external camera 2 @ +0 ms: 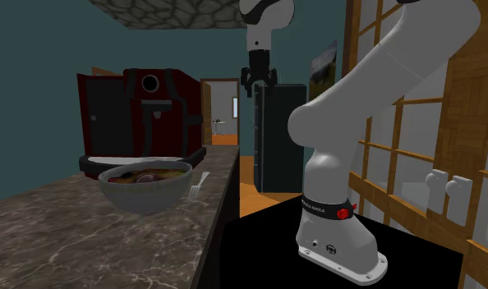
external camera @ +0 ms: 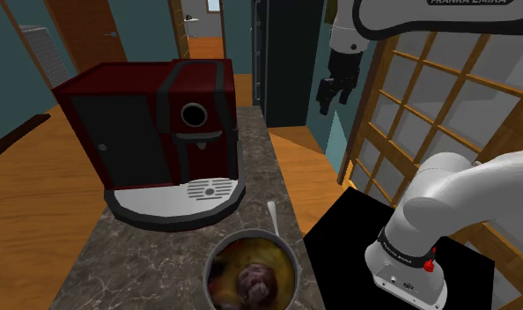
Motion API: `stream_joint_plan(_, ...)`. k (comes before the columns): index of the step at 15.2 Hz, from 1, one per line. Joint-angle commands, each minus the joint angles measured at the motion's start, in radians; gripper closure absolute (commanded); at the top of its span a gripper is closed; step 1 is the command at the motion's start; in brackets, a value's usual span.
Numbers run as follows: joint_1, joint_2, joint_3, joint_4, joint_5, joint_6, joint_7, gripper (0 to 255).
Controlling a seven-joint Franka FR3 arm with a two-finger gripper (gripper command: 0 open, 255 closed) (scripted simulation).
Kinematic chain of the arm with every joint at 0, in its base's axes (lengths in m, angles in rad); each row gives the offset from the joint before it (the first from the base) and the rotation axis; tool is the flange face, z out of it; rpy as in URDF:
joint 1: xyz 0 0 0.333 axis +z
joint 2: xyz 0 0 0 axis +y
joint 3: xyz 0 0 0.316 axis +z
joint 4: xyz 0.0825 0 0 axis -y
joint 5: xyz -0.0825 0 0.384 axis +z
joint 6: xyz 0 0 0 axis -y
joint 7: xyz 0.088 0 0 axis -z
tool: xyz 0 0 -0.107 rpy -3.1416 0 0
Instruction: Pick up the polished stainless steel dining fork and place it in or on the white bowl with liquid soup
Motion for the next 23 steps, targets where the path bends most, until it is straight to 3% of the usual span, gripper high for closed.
stream_joint_plan(1,0.000,0.000,0.000,0.000,0.000,0.000,0.000,0)
stream_joint_plan(13,0.052,-0.129,0.280,-0.315,0.214,0.207,0.425,0)
stream_joint_plan(18,0.087,-0.081,0.430,-0.376,0.320,0.331,0.614,0)
stream_joint_plan(23,0.093,0.041,0.597,-0.386,0.410,0.483,0.806,0)
